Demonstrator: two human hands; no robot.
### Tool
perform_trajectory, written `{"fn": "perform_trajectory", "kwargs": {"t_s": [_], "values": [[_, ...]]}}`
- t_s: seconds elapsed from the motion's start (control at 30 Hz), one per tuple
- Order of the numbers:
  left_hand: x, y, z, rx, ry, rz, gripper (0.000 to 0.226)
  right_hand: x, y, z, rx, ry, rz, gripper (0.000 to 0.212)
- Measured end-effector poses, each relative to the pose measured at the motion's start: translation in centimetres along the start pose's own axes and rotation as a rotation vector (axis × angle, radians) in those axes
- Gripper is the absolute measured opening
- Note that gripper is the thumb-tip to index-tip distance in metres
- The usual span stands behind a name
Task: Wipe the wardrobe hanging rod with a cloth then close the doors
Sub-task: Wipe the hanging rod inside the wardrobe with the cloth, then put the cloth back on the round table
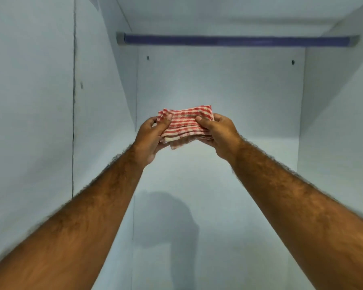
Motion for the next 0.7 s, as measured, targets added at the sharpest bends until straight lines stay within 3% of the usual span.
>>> {"fn": "perform_trajectory", "kwargs": {"t_s": [0.07, 0.3, 0.53, 0.7], "values": [[4.6, -3.2, 1.1, 0.096, -0.092, -0.162, 0.034, -3.3, -2.6, -2.6, -0.053, -0.008, 0.087, 0.029], [19.7, -15.3, 4.1, 0.039, -0.025, -0.434, 0.027, -17.1, -13.9, -12.1, -0.136, -0.006, 0.421, 0.023], [33.7, -30.8, 8.2, 0.139, 0.126, -0.766, 0.034, -29.8, -31.9, -22.5, -0.369, 0.010, 0.697, 0.021], [41.8, -43.4, 11.4, 0.199, 0.197, -0.949, 0.015, -35.9, -46.4, -29.1, -0.452, -0.099, 0.898, 0.013]]}}
Point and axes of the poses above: each hand's wrist, its own y-axis towards the middle knuckle, its own z-axis out of the palm, x = y × z, the point moved 6 cm from there along y, towards the middle knuckle
